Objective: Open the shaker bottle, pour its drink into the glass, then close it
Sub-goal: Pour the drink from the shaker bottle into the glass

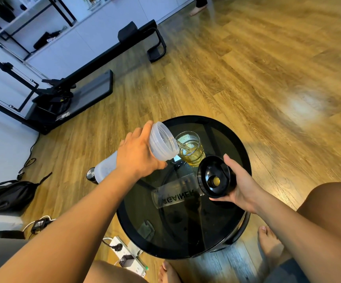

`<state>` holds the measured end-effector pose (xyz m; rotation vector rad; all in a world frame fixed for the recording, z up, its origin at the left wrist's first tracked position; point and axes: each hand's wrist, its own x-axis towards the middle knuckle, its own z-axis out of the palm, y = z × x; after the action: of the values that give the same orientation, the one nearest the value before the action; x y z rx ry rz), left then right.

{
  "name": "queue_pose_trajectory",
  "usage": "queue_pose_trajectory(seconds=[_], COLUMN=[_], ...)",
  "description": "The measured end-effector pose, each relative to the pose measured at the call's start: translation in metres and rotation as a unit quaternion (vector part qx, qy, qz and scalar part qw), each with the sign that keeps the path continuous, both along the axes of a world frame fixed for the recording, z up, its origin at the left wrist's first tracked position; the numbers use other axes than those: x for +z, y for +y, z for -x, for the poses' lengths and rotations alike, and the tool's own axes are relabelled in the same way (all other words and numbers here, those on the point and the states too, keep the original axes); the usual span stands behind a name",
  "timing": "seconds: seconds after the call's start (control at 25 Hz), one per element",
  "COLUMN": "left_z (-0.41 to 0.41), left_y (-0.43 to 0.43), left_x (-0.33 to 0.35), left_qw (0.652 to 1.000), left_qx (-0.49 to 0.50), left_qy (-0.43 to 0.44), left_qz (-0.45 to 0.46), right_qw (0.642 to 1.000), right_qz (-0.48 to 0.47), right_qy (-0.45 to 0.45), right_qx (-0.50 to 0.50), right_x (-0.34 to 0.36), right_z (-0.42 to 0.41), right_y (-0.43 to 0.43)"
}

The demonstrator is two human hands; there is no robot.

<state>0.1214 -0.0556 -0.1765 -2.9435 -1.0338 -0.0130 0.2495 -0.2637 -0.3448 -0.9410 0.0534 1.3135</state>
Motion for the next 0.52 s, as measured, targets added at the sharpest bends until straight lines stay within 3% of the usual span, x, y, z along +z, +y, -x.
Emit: queue_pose_trajectory(seconds=[0.52], left_z=[-0.0015], left_y=[0.0008], left_x=[0.0037], left_qw=[1.000], left_qx=[-0.002], left_qy=[0.010], left_qz=[-0.015], right_qw=[1.000], right_qz=[-0.024], right_qy=[-0.007], right_qx=[-0.002], right_x=[-0.0039], right_z=[-0.0001], right_y=[0.0024])
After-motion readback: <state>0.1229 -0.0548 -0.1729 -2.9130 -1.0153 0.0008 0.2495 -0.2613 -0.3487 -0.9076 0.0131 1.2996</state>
